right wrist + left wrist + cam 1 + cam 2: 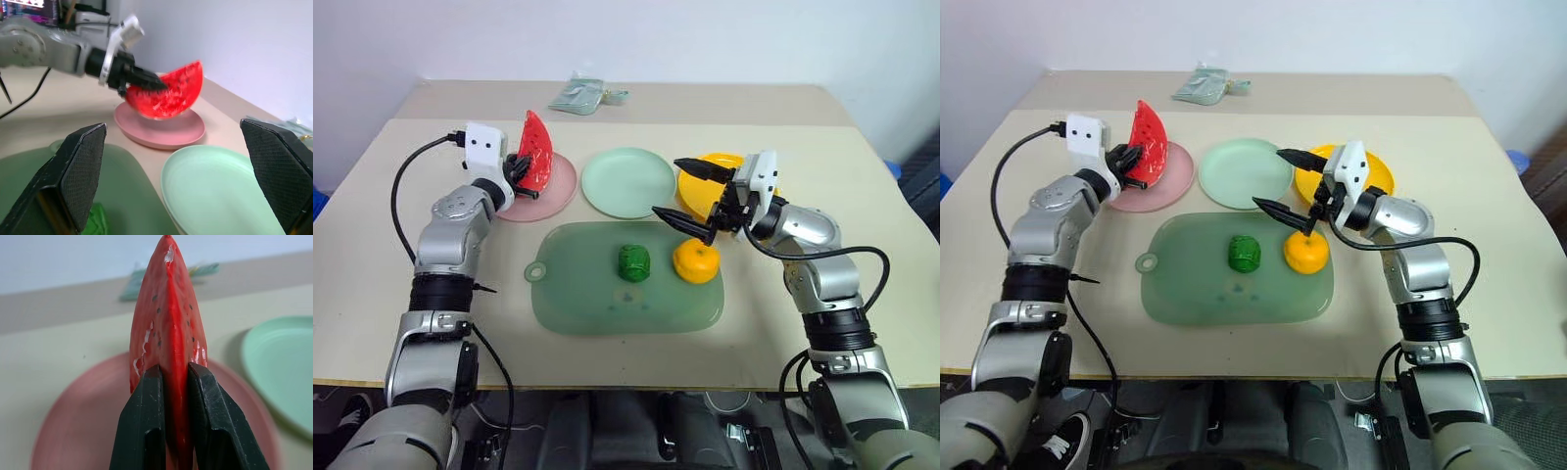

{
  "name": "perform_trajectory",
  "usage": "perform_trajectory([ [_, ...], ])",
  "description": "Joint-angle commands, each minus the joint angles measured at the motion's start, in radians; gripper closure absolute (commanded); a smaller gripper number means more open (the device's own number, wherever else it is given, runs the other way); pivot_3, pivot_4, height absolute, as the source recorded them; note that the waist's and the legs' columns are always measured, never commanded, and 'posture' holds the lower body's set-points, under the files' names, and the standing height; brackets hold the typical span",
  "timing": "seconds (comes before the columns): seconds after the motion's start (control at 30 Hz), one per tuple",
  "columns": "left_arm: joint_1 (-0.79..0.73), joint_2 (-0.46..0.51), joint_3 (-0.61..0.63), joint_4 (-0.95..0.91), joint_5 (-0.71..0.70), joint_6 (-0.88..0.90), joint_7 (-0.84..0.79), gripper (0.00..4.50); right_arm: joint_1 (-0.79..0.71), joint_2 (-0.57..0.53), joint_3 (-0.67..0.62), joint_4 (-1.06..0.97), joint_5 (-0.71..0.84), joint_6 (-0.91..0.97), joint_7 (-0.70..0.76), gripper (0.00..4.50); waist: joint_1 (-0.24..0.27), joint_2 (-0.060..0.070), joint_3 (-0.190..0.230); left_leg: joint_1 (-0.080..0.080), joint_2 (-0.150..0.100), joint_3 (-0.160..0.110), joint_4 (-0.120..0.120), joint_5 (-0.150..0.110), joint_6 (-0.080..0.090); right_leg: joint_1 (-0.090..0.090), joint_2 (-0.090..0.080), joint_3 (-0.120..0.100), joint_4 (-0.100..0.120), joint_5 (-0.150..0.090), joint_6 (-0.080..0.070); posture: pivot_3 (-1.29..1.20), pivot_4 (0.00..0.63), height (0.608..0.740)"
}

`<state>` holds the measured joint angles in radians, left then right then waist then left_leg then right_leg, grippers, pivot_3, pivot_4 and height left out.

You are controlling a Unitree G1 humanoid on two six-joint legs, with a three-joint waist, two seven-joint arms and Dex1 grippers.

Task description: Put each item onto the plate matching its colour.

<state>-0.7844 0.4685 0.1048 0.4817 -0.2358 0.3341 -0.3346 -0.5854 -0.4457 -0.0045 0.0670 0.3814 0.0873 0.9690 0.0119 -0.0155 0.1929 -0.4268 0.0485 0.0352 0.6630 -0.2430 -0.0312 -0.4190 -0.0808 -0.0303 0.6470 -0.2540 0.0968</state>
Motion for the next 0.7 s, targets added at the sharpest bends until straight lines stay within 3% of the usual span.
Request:
perform_trajectory([
  [0.03,-0.046,0.015,0.015,0.082,0.028,-0.097,-0.038,4.16,-0.005,-0.011,-0.027,-0.005,-0.025,-0.043,-0.034,0.00,0.000,0.000,0.000,0.000,0.000,0.000,0.000,0.000,0.000,0.000,0.000,0.000,0.000,0.000,0.000,0.00,0.150,0.740],
  [0.13,-0.053,0.019,0.026,0.110,0.025,-0.115,-0.058,3.01,-0.004,-0.023,-0.035,0.002,-0.026,-0.045,-0.035,0.00,-0.001,0.000,0.000,0.000,0.000,0.000,0.000,0.000,0.000,0.000,0.000,0.000,0.001,0.000,0.000,0.00,0.150,0.740],
  [0.33,-0.017,0.040,0.059,-0.032,-0.032,-0.064,-0.153,0.05,0.008,-0.044,-0.024,-0.012,-0.021,-0.036,-0.009,0.00,0.000,0.000,0.000,0.000,0.000,0.000,0.000,0.000,0.000,0.000,0.000,0.000,0.001,0.000,0.000,0.00,0.150,0.740],
  [0.7,0.270,0.259,0.145,-0.581,-0.446,0.249,-0.658,0.05,-0.019,-0.068,0.082,-0.177,0.049,0.312,0.020,0.00,-0.020,0.000,0.000,0.001,0.001,0.000,-0.001,0.000,0.000,-0.001,0.000,0.001,0.002,0.000,0.000,0.00,0.150,0.740],
])
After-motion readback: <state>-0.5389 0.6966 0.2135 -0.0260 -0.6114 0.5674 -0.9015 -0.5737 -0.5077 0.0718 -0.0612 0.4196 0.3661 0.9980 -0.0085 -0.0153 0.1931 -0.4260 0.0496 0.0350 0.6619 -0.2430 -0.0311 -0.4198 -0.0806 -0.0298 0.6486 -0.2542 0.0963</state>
